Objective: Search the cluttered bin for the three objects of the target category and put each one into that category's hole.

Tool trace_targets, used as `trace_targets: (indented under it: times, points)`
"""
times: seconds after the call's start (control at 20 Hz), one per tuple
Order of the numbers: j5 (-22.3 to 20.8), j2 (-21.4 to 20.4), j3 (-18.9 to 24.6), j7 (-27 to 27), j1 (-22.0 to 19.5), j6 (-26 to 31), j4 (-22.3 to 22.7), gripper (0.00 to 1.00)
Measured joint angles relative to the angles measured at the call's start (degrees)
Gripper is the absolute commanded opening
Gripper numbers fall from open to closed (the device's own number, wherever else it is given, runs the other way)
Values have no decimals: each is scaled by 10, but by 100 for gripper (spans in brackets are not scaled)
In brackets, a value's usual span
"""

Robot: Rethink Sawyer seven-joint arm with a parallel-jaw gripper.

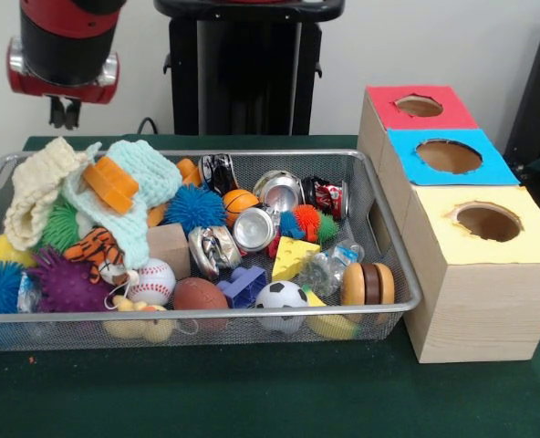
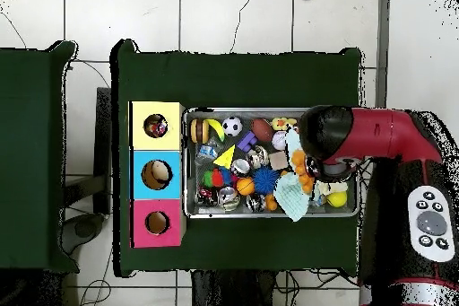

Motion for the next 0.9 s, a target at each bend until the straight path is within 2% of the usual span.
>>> trace_targets:
  times: [0.2,0.4,0.55,0.6,0.9]
  points:
    - [-7,-1,1,0,-17,-8,-3,0]
    - [-21,12,2,0,-50,-53,-3,0]
    - [-28,27,2,0,-73,-95,-3,0]
    - [-31,39,2,0,-88,-124,-3,0]
    - [-39,84,2,0,-121,-178,-3,0]
